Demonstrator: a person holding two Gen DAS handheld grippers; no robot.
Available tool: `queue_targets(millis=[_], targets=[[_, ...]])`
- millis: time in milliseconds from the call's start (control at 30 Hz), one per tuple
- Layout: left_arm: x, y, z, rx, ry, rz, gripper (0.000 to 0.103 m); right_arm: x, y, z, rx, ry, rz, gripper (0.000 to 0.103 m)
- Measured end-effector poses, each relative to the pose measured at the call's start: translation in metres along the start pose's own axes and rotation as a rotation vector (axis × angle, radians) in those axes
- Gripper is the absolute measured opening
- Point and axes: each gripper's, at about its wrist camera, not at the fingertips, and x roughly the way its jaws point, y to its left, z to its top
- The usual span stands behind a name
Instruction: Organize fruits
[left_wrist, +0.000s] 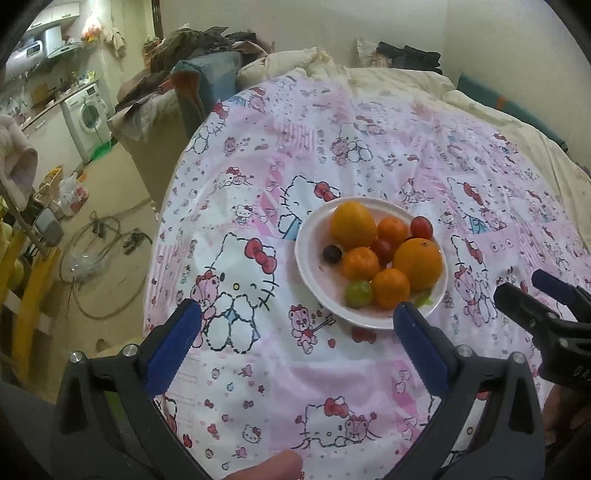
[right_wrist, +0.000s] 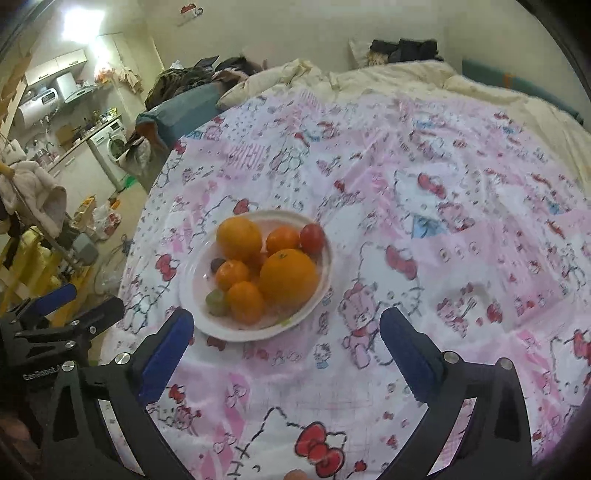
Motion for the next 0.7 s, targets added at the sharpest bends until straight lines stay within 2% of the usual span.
queue_targets(millis=[300,700], targets=[[-0.012,-0.008,0.001,0.027,-0.06,-0.015,0.102,-0.005,-0.001,0.004,-0.008,-0.028,-0.017,0.103],[-0.012,-0.006,0.002,0.013,-0.057,-0.012,0.102,-0.005,-0.002,0.005,0.0,-0.031,-0.022,0.103]])
